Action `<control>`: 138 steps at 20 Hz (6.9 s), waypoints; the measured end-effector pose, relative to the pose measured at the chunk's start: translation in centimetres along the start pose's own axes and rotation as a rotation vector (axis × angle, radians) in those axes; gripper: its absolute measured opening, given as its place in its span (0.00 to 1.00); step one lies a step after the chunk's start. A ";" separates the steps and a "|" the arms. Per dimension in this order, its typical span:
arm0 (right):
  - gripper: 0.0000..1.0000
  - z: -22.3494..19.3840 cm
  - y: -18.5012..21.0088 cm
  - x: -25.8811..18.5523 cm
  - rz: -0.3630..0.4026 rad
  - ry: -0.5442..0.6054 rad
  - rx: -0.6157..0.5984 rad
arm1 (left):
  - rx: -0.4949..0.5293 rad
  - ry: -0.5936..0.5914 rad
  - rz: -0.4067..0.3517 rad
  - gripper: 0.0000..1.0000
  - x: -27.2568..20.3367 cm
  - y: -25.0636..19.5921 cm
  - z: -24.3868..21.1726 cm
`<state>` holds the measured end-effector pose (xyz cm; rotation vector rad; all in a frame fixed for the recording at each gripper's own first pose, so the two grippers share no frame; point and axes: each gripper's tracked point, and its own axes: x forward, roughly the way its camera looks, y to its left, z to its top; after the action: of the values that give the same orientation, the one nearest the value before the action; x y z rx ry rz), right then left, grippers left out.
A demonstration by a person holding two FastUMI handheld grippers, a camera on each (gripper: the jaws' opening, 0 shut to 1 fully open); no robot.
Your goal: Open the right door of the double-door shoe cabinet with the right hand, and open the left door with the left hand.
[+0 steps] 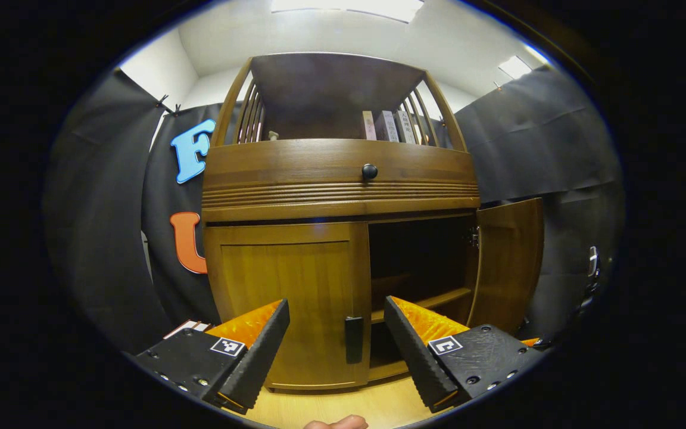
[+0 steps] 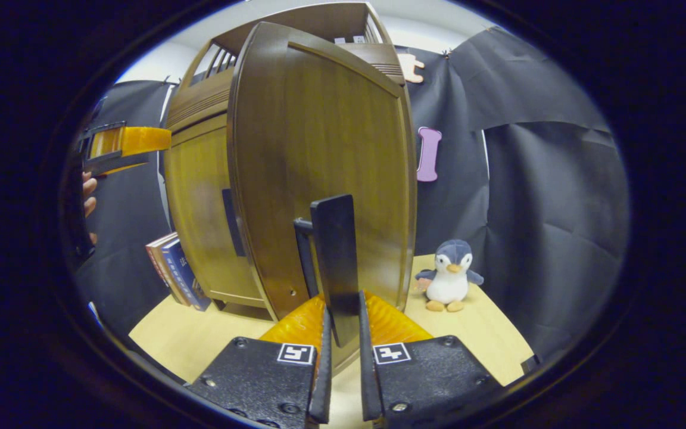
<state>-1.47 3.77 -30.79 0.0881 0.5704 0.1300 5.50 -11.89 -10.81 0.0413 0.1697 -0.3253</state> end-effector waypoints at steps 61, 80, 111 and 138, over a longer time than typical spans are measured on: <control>0.47 7.0 -8.0 -10.3 -0.215 -0.138 -0.024 | -0.085 0.174 0.037 0.44 14.7 -1.6 -16.2; 0.58 7.1 -4.5 -6.5 -0.063 -0.126 -0.091 | -0.071 0.205 0.018 0.25 7.4 -1.0 -15.9; 0.68 7.3 3.9 -1.4 0.153 -0.108 -0.183 | -0.106 0.182 0.360 0.33 -11.2 14.1 -15.4; 0.85 9.6 5.8 -1.1 0.080 -0.138 -0.214 | -0.050 0.122 0.489 0.10 -18.2 20.0 -11.4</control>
<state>2.27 8.84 -21.45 -0.0878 0.4128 0.2603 -6.92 13.53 -18.68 0.0518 0.2812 0.1696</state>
